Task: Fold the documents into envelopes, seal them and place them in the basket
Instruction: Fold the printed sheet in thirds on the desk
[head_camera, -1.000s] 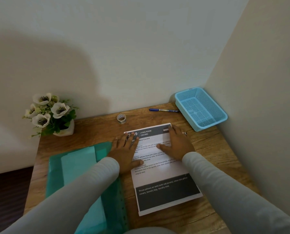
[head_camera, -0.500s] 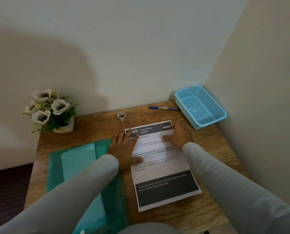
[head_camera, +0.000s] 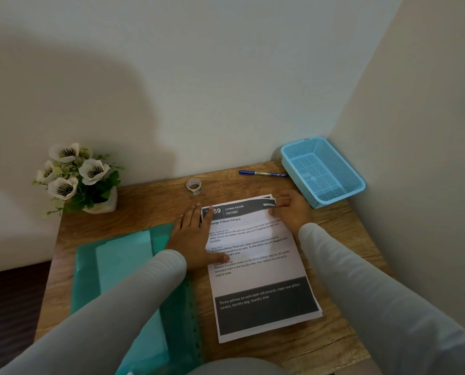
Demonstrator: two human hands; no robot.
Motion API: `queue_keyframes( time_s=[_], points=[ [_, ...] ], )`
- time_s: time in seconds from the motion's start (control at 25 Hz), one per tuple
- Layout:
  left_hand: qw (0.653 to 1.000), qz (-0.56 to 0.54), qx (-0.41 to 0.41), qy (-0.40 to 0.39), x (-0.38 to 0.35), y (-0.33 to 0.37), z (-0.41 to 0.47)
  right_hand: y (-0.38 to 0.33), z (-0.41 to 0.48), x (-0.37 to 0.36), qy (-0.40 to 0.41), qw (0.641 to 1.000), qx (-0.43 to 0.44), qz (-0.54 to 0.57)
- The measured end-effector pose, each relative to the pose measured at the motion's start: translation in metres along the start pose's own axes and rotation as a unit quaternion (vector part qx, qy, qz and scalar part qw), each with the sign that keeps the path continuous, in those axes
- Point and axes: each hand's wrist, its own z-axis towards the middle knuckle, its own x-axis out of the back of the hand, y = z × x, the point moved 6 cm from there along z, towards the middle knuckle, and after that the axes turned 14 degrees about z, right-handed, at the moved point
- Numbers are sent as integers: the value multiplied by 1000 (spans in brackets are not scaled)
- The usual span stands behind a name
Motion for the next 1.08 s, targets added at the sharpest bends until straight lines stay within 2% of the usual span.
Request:
queue_keyframes(
  time_s=[0.2, 0.4, 0.52, 0.64, 0.84, 0.96, 1.08],
  points=[
    [1000, -16, -1, 14, 0, -1, 1, 6, -2, 9, -5, 999, -13, 46],
    [999, -24, -1, 26, 2, 0, 0, 7, -4, 9, -36, 999, -21, 33],
    [993, -105, -1, 49, 8, -1, 1, 9, -7, 12, -43, 999, -17, 27],
    [972, -204, 24, 115, 30, -7, -1, 7, -11, 17, -52, 998, -7, 42],
    [975, -154, 27, 159, 59, -10, 3, -8, -22, 19, -121, 992, 33, 20],
    [981, -106, 5, 161, 69, -5, 4, -28, -24, 21, -122, 984, 100, -79],
    [980, -108, -30, 163, 78, 11, -3, -44, -30, 10, -147, 942, 176, -246]
  ],
)
